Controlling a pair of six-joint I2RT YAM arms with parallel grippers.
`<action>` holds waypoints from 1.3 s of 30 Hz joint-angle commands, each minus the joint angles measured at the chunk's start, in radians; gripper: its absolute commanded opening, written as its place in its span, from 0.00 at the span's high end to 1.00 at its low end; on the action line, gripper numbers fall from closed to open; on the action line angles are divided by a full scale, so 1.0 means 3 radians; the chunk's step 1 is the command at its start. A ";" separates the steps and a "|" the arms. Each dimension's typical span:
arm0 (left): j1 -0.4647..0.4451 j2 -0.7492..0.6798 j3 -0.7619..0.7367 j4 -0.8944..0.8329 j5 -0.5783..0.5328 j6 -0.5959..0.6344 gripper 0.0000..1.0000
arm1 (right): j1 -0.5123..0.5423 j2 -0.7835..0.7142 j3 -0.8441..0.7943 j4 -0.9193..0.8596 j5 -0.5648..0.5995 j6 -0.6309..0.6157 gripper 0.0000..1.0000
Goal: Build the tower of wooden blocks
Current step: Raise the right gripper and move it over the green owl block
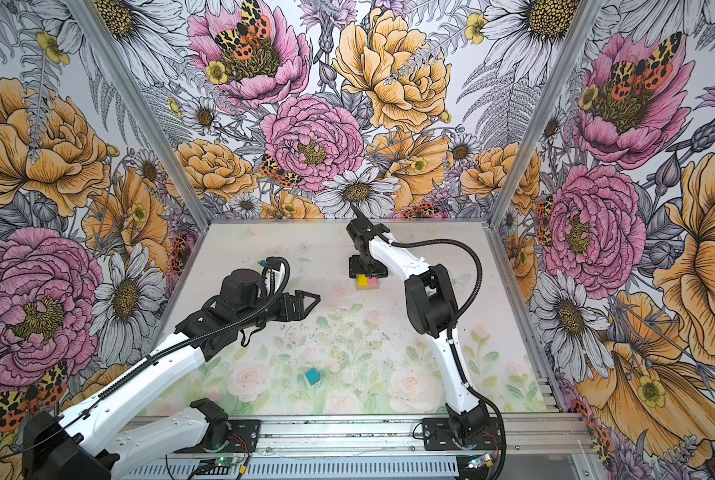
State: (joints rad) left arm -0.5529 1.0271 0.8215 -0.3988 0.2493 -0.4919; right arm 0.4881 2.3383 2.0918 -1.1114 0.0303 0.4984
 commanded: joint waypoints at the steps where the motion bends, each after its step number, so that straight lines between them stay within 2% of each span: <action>1: 0.0041 -0.0079 -0.0043 0.0060 0.0059 -0.0038 0.01 | 0.0035 -0.0110 0.0087 -0.0025 0.0040 -0.0032 0.16; 6: 0.0033 -0.0100 -0.0012 0.0046 0.0024 -0.0027 0.01 | 0.0045 -0.0407 0.0089 -0.0032 0.0113 -0.0061 0.09; 8: 0.0033 -0.0090 -0.0003 0.0039 -0.0006 -0.0027 0.01 | 0.0045 -0.0580 0.0020 -0.0029 0.0226 -0.0061 0.02; 10: 0.0032 -0.0090 0.0008 0.0030 -0.0022 -0.0027 0.01 | 0.0045 -0.0776 -0.0119 -0.0028 0.0372 -0.0049 0.00; 17: -0.0103 -0.0131 0.0035 -0.0165 -0.0366 -0.0046 0.01 | 0.0040 -0.1513 -0.1057 0.0208 0.0657 -0.0032 0.00; 26: -0.0685 0.0060 0.0170 -0.0185 -0.0886 -0.0252 0.01 | -0.0363 -0.2207 -0.2397 0.0712 0.0578 0.0103 0.03; 32: -0.1089 0.0446 0.0365 -0.0057 -0.1076 -0.0308 0.01 | -0.0611 -0.2324 -0.2833 0.0905 0.0525 0.0128 0.02; 39: -0.1364 0.1019 0.0779 0.0033 -0.1109 -0.0238 0.01 | -0.0905 -0.2362 -0.3183 0.1160 0.0401 0.0136 0.02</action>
State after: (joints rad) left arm -0.9432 1.2938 0.9962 -0.4206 -0.0517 -0.5709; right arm 0.2436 1.6684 1.1645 -0.8265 0.1745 0.5274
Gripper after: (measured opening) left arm 0.989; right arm 0.978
